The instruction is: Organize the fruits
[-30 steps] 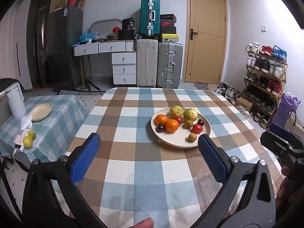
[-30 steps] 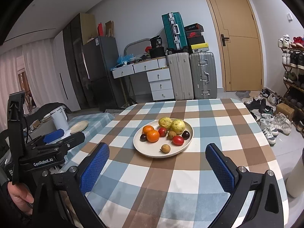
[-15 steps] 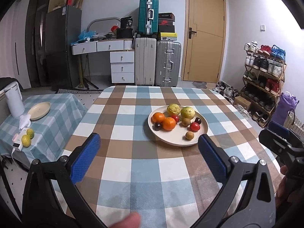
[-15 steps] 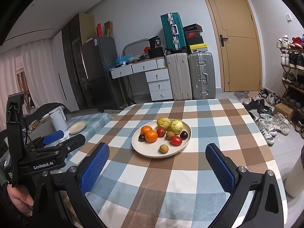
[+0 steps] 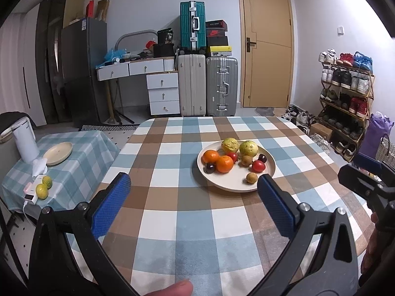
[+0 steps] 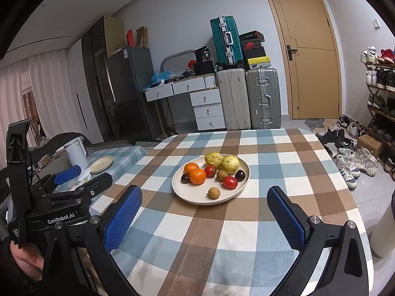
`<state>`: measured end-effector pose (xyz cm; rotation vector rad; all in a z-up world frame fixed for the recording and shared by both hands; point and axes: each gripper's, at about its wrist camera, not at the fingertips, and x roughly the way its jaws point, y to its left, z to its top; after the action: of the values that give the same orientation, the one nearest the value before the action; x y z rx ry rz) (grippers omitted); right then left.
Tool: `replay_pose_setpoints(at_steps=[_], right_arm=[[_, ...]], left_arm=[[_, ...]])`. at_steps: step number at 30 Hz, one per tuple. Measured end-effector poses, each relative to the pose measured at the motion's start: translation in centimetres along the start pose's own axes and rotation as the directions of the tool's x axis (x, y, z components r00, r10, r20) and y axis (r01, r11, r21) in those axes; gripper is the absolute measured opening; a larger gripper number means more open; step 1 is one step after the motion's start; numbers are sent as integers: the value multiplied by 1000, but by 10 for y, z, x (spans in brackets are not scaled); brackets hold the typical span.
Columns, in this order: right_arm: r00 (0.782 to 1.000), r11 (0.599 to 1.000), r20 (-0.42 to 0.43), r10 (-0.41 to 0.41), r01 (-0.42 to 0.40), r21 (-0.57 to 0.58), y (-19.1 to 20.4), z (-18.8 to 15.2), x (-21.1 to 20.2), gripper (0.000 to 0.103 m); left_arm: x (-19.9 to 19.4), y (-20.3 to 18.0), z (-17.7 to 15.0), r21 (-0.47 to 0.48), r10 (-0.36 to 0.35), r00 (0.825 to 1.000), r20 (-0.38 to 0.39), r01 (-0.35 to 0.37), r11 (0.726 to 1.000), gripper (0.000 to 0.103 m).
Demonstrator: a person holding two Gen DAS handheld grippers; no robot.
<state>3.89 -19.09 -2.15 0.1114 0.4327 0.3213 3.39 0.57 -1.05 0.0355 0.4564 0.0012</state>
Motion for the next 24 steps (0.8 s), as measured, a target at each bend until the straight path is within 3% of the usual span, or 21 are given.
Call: replay_pose_setpoints(at_steps=[24], right_arm=[[1000, 1000, -1, 7, -7, 20, -2, 2, 0, 103]], left_arm=[[1, 0, 0, 9, -29, 1000, -4, 30, 1000, 102]])
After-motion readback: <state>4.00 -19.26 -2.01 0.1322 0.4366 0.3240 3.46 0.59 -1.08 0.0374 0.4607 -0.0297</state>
